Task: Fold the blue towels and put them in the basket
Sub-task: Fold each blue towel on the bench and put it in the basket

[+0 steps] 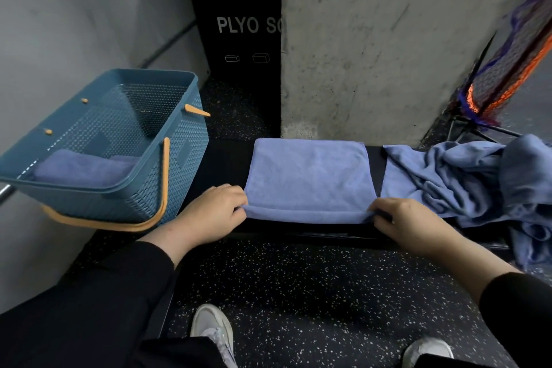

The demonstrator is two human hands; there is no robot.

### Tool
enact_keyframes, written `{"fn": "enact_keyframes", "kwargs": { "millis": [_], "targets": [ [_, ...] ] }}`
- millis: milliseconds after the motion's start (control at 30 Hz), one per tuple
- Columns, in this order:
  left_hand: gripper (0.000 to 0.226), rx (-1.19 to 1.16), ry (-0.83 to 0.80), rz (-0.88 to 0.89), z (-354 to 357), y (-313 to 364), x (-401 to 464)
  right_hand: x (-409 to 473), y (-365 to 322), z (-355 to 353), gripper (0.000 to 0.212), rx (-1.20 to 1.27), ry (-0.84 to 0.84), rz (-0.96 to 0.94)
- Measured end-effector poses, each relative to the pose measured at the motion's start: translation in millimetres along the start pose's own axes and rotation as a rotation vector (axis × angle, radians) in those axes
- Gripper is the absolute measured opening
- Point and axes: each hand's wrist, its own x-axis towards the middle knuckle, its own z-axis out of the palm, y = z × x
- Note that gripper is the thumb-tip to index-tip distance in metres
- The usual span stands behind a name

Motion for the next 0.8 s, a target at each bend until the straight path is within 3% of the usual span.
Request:
{"fn": "enact_keyframes", "kwargs": {
  "millis": [233, 400, 800],
  "targets": [
    [0.023, -0.496, 0.046, -0.178, -22, 9, -6, 0, -9, -34, 0.008, 0.269, -0.123, 0.116],
    [0.020, -0.676, 0.147, -0.303, -23, 8, 10, 16, -3, -41, 0.012, 0.392, 0.020, 0.179],
    [0.005, -0.604, 0.364, -0.460, -10, -8, 90, 96, 20, -27, 0.013, 0.270, 0.191, 0.314]
  ]
}}
